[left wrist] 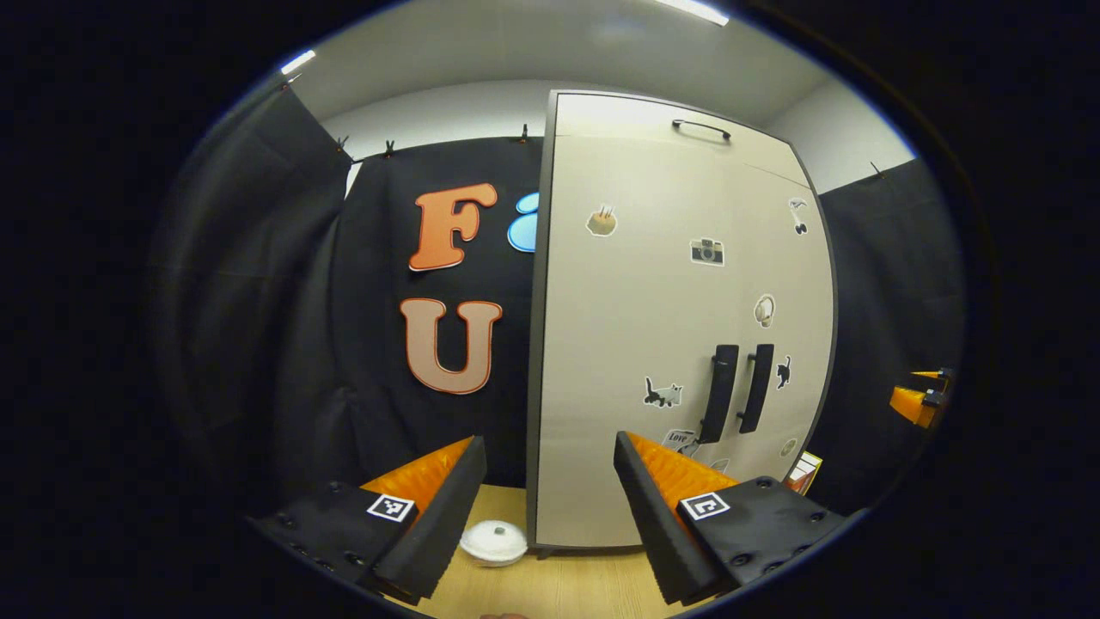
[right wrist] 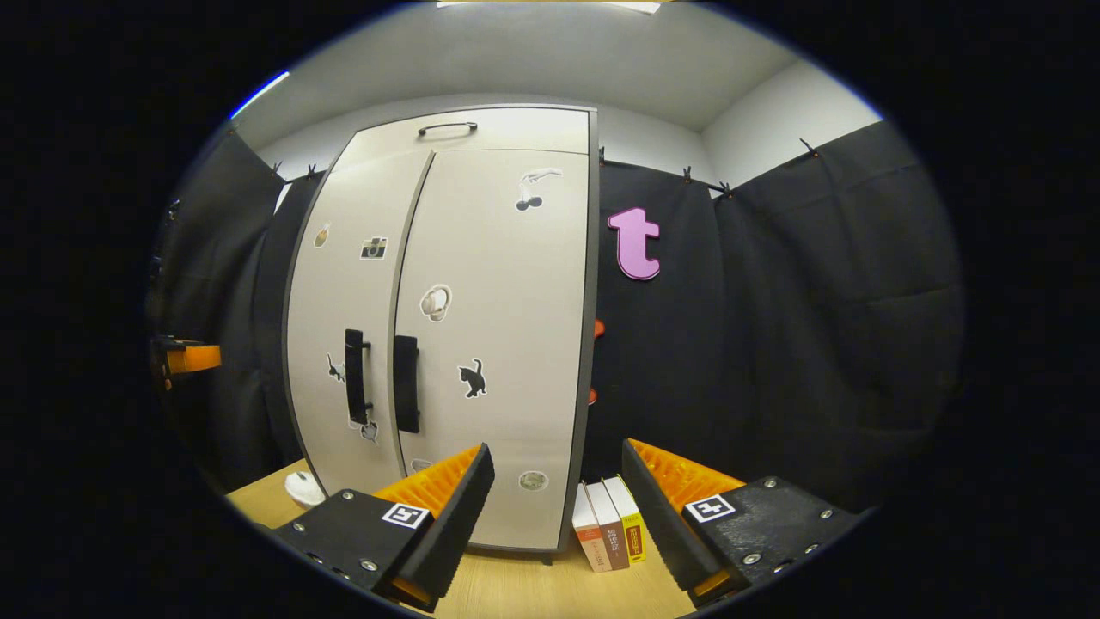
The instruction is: Grab one shoe with the right hand and put it into the shoe cabinet, grab the other shoe with the left hand and put it into the shoe cabinet; then close the right door with the right hand and the left door with the left hand.
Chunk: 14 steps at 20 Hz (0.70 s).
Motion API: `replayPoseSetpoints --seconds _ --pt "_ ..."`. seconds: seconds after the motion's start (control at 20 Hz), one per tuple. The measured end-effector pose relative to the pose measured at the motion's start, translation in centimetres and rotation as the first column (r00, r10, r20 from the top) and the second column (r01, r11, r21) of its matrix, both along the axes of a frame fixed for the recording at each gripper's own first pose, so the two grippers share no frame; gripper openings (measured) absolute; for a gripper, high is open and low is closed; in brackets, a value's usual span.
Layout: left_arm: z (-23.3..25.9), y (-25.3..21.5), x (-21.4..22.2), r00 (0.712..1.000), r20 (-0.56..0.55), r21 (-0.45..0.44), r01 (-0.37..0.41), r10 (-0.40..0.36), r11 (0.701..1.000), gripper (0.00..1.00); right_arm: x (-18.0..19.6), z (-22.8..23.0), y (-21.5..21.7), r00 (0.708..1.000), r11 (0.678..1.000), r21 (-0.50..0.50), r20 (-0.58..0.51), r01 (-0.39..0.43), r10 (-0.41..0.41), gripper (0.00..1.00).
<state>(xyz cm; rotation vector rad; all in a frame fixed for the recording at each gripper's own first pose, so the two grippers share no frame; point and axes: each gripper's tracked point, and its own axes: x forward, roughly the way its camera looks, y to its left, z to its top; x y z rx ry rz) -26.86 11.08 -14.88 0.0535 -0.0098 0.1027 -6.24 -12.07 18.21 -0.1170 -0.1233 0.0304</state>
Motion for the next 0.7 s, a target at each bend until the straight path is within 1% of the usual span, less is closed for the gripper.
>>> replayPoseSetpoints --seconds 0.05,0.1,0.15,0.2,0.25,0.3,0.4,0.5,0.7 --pt "0.4 0.9 -1.0 1.0 0.004 0.0 -0.01 0.01 1.0 0.94 -0.3 0.1 0.4 1.0 1.0 0.001 0.005 -0.006 0.006 0.93" --pt "0.9 2.0 -2.1 1.0 0.012 0.001 -0.028 0.028 1.0 0.94 -0.5 0.2 0.6 1.0 1.0 -0.001 0.009 -0.008 0.008 0.93" --pt "1.3 3.1 -3.1 0.999 0.02 0.002 -0.044 0.044 0.999 0.97 -0.8 0.3 0.8 1.0 1.0 -0.002 0.013 -0.007 0.007 0.93" --pt "1.7 3.9 -4.1 0.998 0.029 0.003 -0.057 0.057 0.998 0.94 -1.1 0.4 1.1 1.0 1.0 -0.004 0.018 -0.006 0.006 0.93" --pt "2.1 4.7 -4.9 0.997 0.038 0.004 -0.068 0.068 0.998 0.94 -1.4 0.5 1.5 1.0 1.0 -0.005 0.023 -0.009 0.009 0.93" --pt "2.4 5.3 -5.6 0.996 0.045 0.01 -0.078 0.078 0.997 0.96 -1.7 0.6 1.9 1.0 1.0 -0.003 0.026 -0.011 0.011 0.93" --pt "3.1 6.6 -6.9 0.994 0.057 0.028 -0.1 0.098 0.995 0.96 -2.2 0.7 2.6 0.999 1.0 -0.001 0.03 -0.017 0.017 0.93" --pt "3.7 7.2 -7.5 0.992 0.069 0.035 -0.106 0.103 0.994 0.96 -2.7 0.8 3.1 0.999 1.0 -0.003 0.038 -0.016 0.016 0.93" --pt "4.3 7.1 -8.3 0.992 0.085 0.023 -0.092 0.089 0.996 0.96 -3.8 0.9 3.7 0.999 1.0 -0.005 0.044 -0.014 0.014 0.93"
